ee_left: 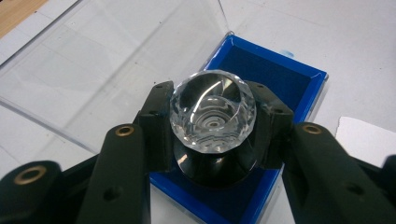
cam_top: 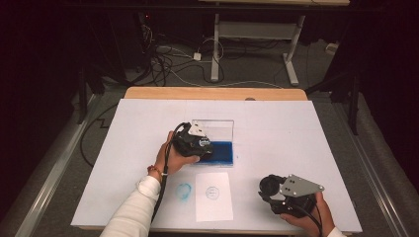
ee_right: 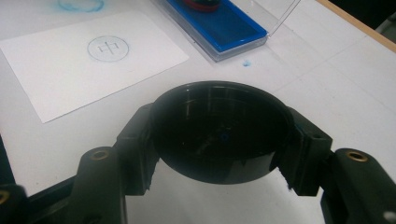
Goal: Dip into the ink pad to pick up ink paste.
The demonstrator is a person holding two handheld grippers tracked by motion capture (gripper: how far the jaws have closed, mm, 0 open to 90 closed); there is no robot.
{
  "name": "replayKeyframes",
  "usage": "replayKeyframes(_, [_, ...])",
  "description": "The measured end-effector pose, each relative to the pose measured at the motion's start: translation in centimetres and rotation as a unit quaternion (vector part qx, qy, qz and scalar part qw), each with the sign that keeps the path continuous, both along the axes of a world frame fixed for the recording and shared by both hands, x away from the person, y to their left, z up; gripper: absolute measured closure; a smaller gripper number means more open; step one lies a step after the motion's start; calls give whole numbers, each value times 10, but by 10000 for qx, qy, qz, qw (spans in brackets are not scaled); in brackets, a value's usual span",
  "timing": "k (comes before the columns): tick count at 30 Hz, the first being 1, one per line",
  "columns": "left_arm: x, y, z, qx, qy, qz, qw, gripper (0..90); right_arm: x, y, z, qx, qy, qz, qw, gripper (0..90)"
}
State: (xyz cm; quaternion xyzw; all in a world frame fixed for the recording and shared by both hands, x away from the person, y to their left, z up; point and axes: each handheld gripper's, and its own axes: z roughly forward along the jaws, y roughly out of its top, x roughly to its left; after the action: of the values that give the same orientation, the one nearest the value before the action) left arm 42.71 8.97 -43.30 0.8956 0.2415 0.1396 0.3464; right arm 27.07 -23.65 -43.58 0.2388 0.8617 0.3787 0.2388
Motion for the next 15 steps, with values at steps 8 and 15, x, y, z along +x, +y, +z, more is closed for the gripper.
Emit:
replayKeyframes(8, [-2,-2,1,121,-63,-10,9999,548,0,1,0,-4,0,10,10000,386])
replayKeyframes(15, [-1,-2,1,109,-48,-24,9999,548,0,1,0,-6,10,22,10000,386])
